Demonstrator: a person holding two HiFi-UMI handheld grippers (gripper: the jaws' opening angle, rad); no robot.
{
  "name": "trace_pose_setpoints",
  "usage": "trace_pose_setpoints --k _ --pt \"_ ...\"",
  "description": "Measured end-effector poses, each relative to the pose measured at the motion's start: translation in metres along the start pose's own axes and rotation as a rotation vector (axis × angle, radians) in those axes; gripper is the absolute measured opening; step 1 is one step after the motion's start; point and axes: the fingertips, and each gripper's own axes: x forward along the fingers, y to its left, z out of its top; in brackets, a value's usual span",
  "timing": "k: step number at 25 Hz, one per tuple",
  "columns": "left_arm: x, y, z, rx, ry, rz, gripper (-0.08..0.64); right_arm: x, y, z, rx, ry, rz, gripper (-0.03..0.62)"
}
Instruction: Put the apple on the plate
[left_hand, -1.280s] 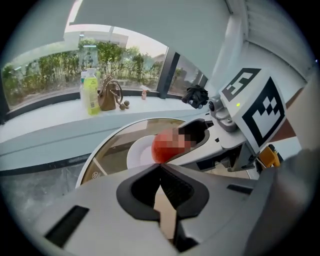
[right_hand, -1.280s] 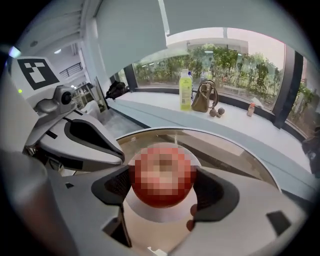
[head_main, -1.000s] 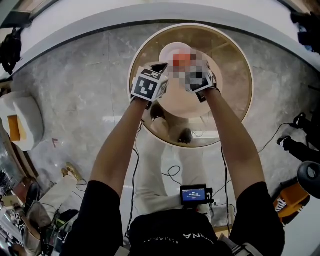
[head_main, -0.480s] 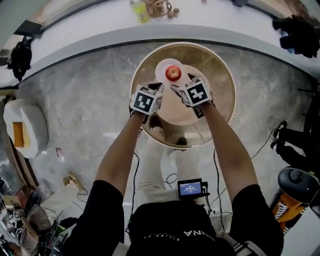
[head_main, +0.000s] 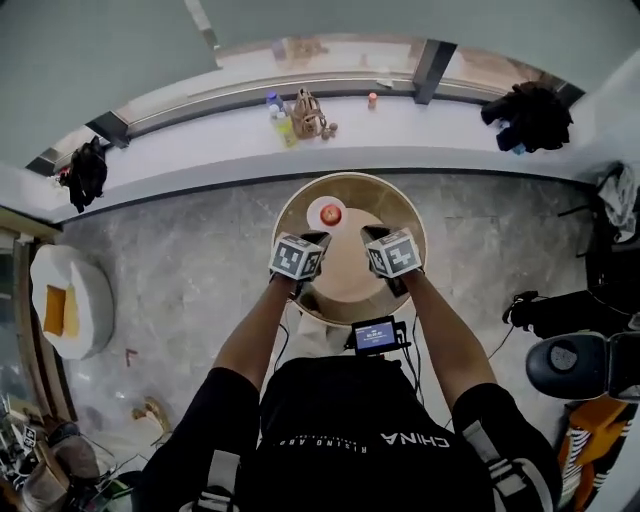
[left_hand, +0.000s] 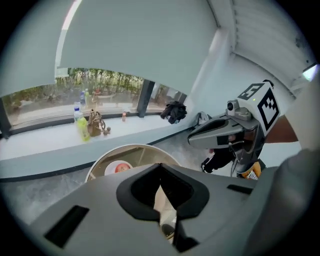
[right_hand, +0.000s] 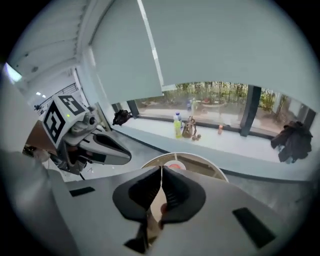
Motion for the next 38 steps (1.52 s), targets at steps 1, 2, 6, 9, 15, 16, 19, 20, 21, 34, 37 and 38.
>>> trace_pose_setpoints --k 1,2,6,9,15,16,19,20,21,34,37,38 --pt "-0.007 -0.009 0.001 -0.001 -0.016 -0.007 0.018 -0.015 0.003 0.002 -0.013 -0.013 -0.005 0.032" --pt "-0.013 -0.015 -0.001 0.0 -0.019 -0.009 0.018 -0.026 0.005 0.003 -0.018 -0.021 -0.011 0.031" --pt "-0.026 -0.046 -0.002 0.053 -0.009 -0.029 0.017 -0.062 0.014 0.001 -0.023 -0.055 -0.02 0.029" --pt "-0.032 -0.07 0.007 0.092 -0.014 -0.071 0.018 -0.081 0.021 0.001 -0.033 -0.076 0.001 0.029" --pt "-0.038 -0.113 -0.041 0.054 0.063 -0.077 0.017 -0.114 0.036 -0.042 -0.053 -0.076 0.029 0.029" --pt "-0.039 -0.123 -0.051 0.026 0.06 -0.08 0.018 -0.118 0.037 -0.054 -0.056 -0.066 0.035 0.029" --pt "-0.047 -0.149 -0.089 -0.011 0.078 -0.058 0.017 -0.121 0.046 -0.09 -0.044 -0.02 0.05 0.029" --pt "-0.052 -0.155 -0.104 -0.004 0.089 -0.039 0.018 -0.121 0.053 -0.102 -0.041 -0.005 0.053 0.029" --pt "-0.058 -0.159 -0.12 0.01 0.103 -0.023 0.018 -0.12 0.062 -0.112 -0.04 0.006 0.054 0.029" --pt "-0.179 -0.2 -0.258 0.068 0.007 -0.005 0.018 -0.161 0.22 -0.202 -0.061 -0.042 -0.06 0.029" --pt "-0.213 -0.203 -0.307 0.075 -0.007 -0.009 0.018 -0.175 0.269 -0.224 -0.087 -0.033 -0.106 0.029" --pt "-0.224 -0.203 -0.321 0.068 -0.008 -0.005 0.018 -0.181 0.283 -0.233 -0.097 -0.026 -0.119 0.029"
